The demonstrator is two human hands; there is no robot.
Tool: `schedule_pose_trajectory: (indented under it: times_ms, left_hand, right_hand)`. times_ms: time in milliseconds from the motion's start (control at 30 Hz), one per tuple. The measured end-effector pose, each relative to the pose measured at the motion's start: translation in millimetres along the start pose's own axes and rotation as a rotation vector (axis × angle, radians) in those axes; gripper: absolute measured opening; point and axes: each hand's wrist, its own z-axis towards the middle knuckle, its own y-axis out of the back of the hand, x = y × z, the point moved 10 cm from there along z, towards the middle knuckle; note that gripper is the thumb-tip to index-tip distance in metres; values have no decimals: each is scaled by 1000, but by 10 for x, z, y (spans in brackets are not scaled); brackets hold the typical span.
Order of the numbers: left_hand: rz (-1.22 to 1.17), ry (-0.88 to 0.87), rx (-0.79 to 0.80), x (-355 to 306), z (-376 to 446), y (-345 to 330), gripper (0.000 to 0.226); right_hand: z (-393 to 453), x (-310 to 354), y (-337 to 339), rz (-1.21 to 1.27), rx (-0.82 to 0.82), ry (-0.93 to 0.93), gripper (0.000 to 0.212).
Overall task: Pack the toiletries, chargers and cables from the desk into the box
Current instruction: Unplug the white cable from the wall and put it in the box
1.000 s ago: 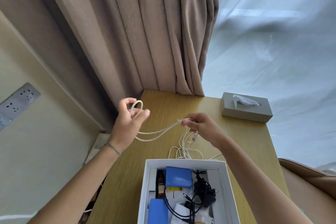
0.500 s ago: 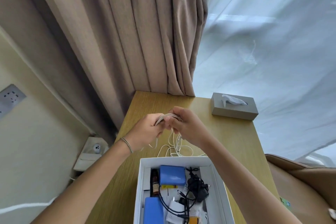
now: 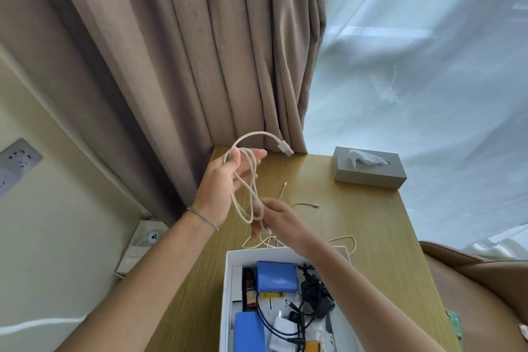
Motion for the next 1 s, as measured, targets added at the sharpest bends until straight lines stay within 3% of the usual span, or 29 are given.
schedule_pose_trajectory:
  times_ms: [67,133,233,333,500,600,733,800,933,1000]
  left_hand:
    - [-263,75,-17,39,-26,28,43]
    - [-369,75,-75,-4,-8,177,43]
    - [-304,-6,-174,-204,39,508,45]
    - [-203,-61,-265,-375,58,805,42]
    - [-241,2,-131,-273,-49,566,40]
    - [-336,97,-41,-96,-152,266,40]
    - [-338,116,-2,50,-307,7,17]
    - [-268,106,-27,158,-386,-62,27]
    - [-137,84,-76,350,-548,-147,32]
    - [78,39,-67,417,-634,-179,35]
  right_hand:
    - [28,-103,-70,-55,24,-23,37]
    - [33,-266,-33,-184,34,-52,35]
    - [-44,-562,208,-279,-12,-101,29]
    - [-160,-694,542,-157,-130,-143,32]
    - [-134,-399,623,-124,-185,-47,14]
    - [-143,-132,320,-120,-96,35,33]
    - [-227,80,-122,81,113,57,52]
    - [-317,84,-264,179,193,25,55]
    - [-510,-36,-281,213,168,-40,60]
    - [-607,-168,-215,210,104,-67,74]
